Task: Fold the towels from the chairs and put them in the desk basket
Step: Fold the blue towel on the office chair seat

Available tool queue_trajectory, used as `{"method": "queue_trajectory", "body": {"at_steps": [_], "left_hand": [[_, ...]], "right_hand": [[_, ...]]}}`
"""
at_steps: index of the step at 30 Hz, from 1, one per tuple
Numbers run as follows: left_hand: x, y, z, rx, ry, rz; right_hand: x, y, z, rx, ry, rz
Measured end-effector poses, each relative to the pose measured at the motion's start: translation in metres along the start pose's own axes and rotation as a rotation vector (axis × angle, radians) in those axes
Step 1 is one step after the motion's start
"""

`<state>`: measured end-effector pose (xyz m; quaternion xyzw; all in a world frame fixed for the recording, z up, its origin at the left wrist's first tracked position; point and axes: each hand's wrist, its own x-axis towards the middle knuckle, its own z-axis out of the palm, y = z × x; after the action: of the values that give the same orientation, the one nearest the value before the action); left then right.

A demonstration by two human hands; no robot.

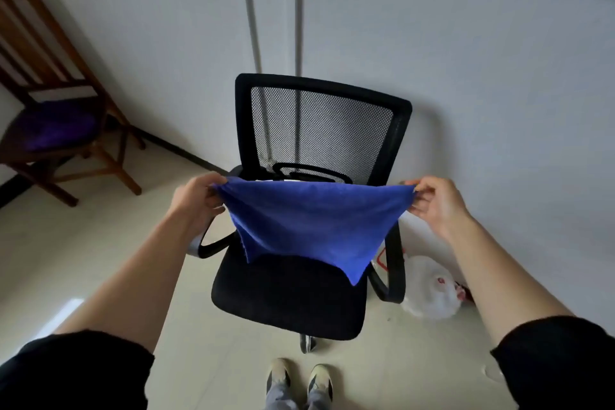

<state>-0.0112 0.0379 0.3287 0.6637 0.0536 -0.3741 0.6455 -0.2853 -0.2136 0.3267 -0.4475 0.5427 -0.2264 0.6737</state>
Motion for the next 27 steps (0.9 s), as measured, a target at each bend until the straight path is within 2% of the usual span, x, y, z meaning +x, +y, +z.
{"method": "queue_trajectory", "body": {"at_steps": [2,6,11,15,20,23,27], "left_hand": [[-0.001,0.0,0.002,0.039,0.002,-0.022],[0.005,0.003,0.004,0.151,0.008,-0.021],[0.008,0.013,0.009,0.28,-0.039,-0.059],[0.012,0.021,0.011,0.354,-0.087,-0.102],[0.032,0.026,0.01,0.523,-0.024,0.014],[0.046,0.031,0.014,0.624,-0.02,0.043],[0.066,0.039,0.025,0.74,0.005,0.07]], "right_hand": [[0.001,-0.004,-0.002,-0.034,0.001,0.009],[0.002,-0.006,-0.004,-0.279,0.033,-0.001],[0.004,-0.009,-0.006,-0.619,-0.103,0.202],[0.012,-0.009,-0.008,-0.554,-0.12,0.254],[0.024,-0.009,-0.009,-0.43,-0.058,0.309],[0.029,-0.005,-0.002,-0.343,-0.018,0.263],[0.041,0.002,0.01,-0.367,0.086,0.124]]}}
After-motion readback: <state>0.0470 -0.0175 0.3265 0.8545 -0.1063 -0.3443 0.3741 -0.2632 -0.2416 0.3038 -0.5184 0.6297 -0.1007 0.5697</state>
